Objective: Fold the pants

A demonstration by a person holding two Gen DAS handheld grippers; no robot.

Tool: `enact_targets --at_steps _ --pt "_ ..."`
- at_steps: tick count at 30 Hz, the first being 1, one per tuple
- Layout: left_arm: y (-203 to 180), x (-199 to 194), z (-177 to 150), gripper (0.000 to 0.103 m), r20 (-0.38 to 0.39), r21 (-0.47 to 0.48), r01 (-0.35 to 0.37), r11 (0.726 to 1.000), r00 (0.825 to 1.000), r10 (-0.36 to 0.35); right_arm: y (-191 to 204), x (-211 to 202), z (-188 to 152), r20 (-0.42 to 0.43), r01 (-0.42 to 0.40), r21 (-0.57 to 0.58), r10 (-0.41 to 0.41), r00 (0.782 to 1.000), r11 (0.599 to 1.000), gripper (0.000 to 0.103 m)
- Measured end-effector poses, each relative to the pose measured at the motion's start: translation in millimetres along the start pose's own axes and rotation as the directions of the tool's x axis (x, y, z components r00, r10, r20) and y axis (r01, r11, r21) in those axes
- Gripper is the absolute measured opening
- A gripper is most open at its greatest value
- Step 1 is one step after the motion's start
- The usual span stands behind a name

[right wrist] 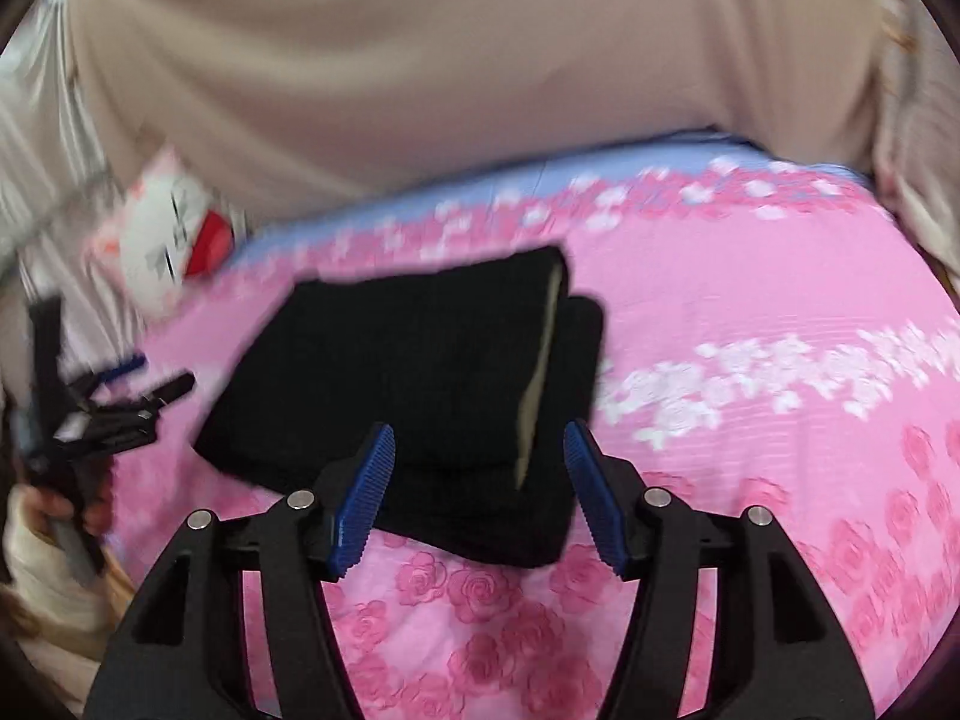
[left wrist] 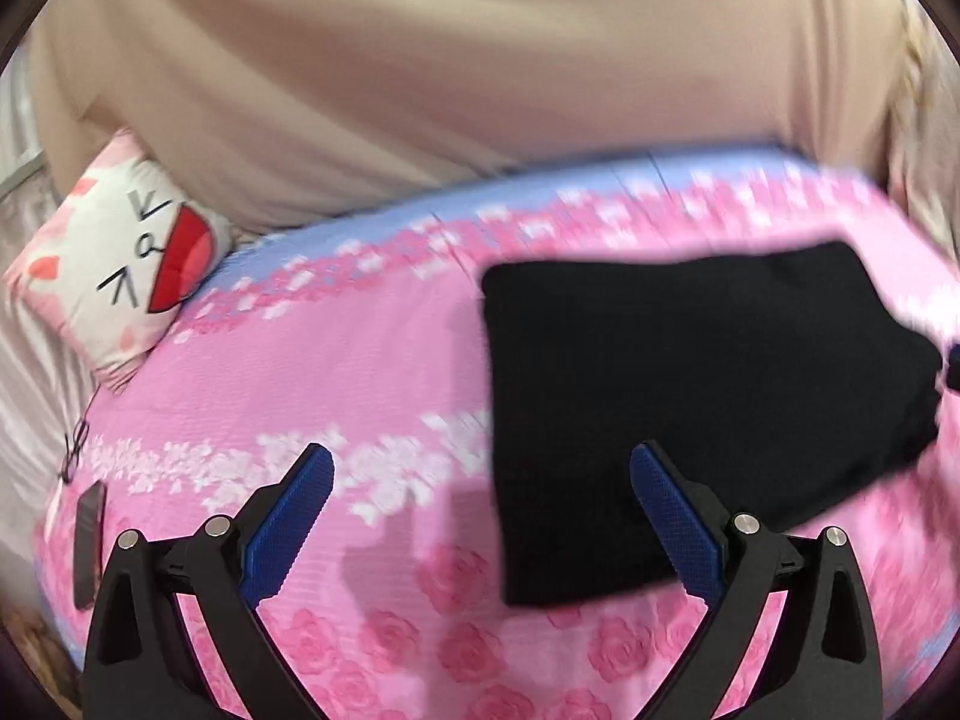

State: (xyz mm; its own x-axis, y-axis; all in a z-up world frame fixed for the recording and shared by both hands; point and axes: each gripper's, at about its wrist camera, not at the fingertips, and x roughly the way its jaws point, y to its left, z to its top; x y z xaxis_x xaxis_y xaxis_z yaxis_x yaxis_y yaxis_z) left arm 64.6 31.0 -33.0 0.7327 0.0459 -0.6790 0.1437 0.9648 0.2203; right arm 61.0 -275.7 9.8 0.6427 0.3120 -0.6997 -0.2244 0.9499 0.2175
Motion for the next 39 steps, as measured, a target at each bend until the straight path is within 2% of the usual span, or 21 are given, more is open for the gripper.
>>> enact_targets --at_steps 4,8,9,12,15,17,19,20,21,23,25,26,27,28,29,31,34,35,36,38,39 --pt "-10.3 14.1 -26.1 0.098 -0.056 0.067 -0.070 0.995 0.996 0.074 8.7 9.1 -8.0 -0.024 0.045 -0.077 -0.047 0.999 0.996 0.054" --pt "14.8 27.3 -30.2 0.098 -0.084 -0.050 -0.043 0.998 0.996 0.038 -4.7 18.1 -12.4 -0.057 0.091 -0.063 -0.094 0.994 0.994 0.054" --pt "21.4 31.0 -27.2 0.098 -0.089 -0.080 -0.043 0.996 0.995 0.036 -10.4 24.6 -12.6 -0.070 0.060 -0.032 -0.062 0.996 0.998 0.054" --pt "33.6 35.0 -15.5 0.098 -0.076 -0.094 -0.091 0.991 0.994 0.084 -7.8 15.3 -4.6 -0.062 -0.001 0.012 0.002 0.998 1.000 0.030" --pt "38.9 37.2 -7.9 0.098 -0.035 -0.046 -0.234 0.971 0.972 0.232 -14.8 -23.4 8.7 0.056 -0.084 0.081 0.080 0.995 0.993 0.019" --pt "42.7 48.9 -8.3 0.098 -0.082 -0.026 -0.223 0.974 0.972 0.220 -25.8 -15.0 4.5 0.004 -0.017 0.077 0.017 1.000 0.997 0.018" --pt "43.4 42.2 -10.1 0.098 -0.067 -0.037 -0.200 0.979 0.978 0.197 -49.1 16.3 -18.5 -0.128 0.155 0.075 -0.144 0.981 0.985 0.019" --pt "40.9 37.1 -11.3 0.098 -0.054 -0.022 -0.193 0.981 0.980 0.191 -61.1 17.5 -28.4 -0.142 0.146 0.130 -0.127 0.982 0.981 0.018" --pt "38.9 30.1 -12.2 0.098 -0.038 -0.010 -0.194 0.981 0.980 0.193 -72.3 2.1 -33.9 -0.078 0.077 0.217 -0.061 0.995 0.973 0.022" --pt "36.4 7.1 -11.6 0.098 0.012 -0.009 -0.158 0.987 0.987 0.158 -79.7 -20.5 -32.8 -0.013 0.047 0.288 -0.045 0.999 0.957 0.023" --pt "35.0 -18.5 -6.2 0.098 0.065 -0.033 -0.044 0.998 0.997 0.047 -72.0 -39.9 -16.5 0.052 -0.007 0.282 -0.007 0.999 0.959 0.026" --pt "32.9 -29.8 -2.2 0.098 0.093 -0.043 0.008 0.999 0.996 -0.004 -63.8 -42.7 -6.6 0.063 -0.060 0.266 0.045 0.997 0.962 0.038" --pt "30.1 -36.2 0.9 0.098 0.110 -0.047 0.035 0.998 0.994 -0.030 -49.6 -40.9 5.7 0.070 -0.133 0.232 0.120 0.990 0.963 0.056" --pt "24.4 -43.3 5.7 0.098 0.128 -0.048 0.063 0.997 0.990 -0.056 -37.9 -34.4 14.3 0.058 -0.178 0.200 0.169 0.984 0.964 0.062" --pt "16.4 -47.7 9.7 0.098 0.139 -0.037 0.080 0.996 0.988 -0.074 -20.5 -18.7 21.9 0.001 -0.210 0.160 0.212 0.977 0.965 0.061" --pt "3.0 -48.9 12.0 0.098 0.133 -0.014 0.063 0.998 0.989 -0.061 0.3 6.9 18.1 -0.107 -0.196 0.126 0.210 0.972 0.972 0.060" --pt "-4.2 -50.2 4.8 0.098 0.131 0.008 0.016 1.000 0.991 -0.017 13.8 22.7 2.1 -0.147 -0.201 0.110 0.216 0.965 0.973 0.060" --pt "-3.9 -50.0 2.0 0.098 0.126 0.003 0.017 1.000 0.992 -0.017 16.1 25.8 1.1 -0.139 -0.204 0.093 0.215 0.967 0.975 0.048" --pt "-2.9 -48.6 0.2 0.098 0.114 -0.005 0.023 1.000 0.993 -0.022 18.1 28.4 2.5 -0.137 -0.186 0.072 0.194 0.971 0.980 0.025" --pt "1.2 -41.6 2.5 0.098 0.088 -0.029 0.026 0.999 0.996 -0.023 17.9 19.2 17.5 -0.078 -0.182 0.045 0.185 0.980 0.982 0.009" --pt "2.3 -40.7 3.6 0.098 0.083 -0.033 0.017 0.999 0.996 -0.015 19.7 9.4 24.5 -0.045 -0.164 0.023 0.165 0.985 0.986 0.009"
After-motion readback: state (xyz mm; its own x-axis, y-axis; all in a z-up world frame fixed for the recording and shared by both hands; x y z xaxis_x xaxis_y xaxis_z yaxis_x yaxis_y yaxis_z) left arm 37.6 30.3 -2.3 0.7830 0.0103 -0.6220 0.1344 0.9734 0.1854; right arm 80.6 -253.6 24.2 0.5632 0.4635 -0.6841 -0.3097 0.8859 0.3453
